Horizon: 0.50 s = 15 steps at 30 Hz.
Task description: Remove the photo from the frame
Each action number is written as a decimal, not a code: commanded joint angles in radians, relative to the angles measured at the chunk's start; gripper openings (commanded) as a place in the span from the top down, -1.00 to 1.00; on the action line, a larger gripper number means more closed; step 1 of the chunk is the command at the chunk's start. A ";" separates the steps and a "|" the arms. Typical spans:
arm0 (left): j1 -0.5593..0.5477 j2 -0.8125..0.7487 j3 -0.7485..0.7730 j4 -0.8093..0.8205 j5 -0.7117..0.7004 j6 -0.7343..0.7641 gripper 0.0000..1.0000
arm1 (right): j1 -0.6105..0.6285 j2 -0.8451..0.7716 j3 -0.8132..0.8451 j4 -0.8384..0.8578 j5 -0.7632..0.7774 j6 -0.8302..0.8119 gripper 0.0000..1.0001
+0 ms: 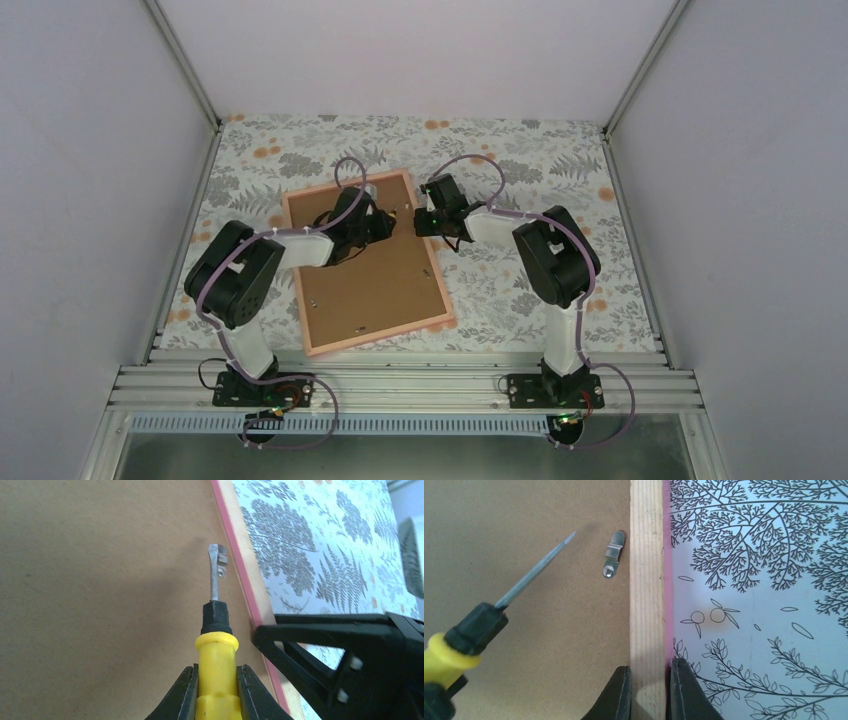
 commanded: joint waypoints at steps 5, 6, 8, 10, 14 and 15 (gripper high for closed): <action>-0.015 -0.028 -0.034 0.036 0.108 0.026 0.95 | 0.015 -0.008 -0.038 -0.048 -0.070 0.027 0.92; -0.017 -0.021 -0.034 0.037 0.109 0.024 0.95 | 0.014 -0.009 -0.041 -0.048 -0.070 0.028 0.92; -0.020 -0.012 -0.031 0.040 0.112 0.023 0.95 | 0.014 -0.010 -0.042 -0.045 -0.070 0.028 0.92; -0.023 -0.001 -0.023 0.038 0.111 0.024 0.95 | 0.014 -0.010 -0.043 -0.044 -0.069 0.028 0.92; -0.025 0.023 -0.003 0.033 0.110 0.026 0.95 | 0.015 -0.012 -0.044 -0.043 -0.071 0.028 0.92; -0.025 0.029 0.003 0.029 0.109 0.026 0.95 | 0.014 -0.013 -0.046 -0.043 -0.071 0.028 0.92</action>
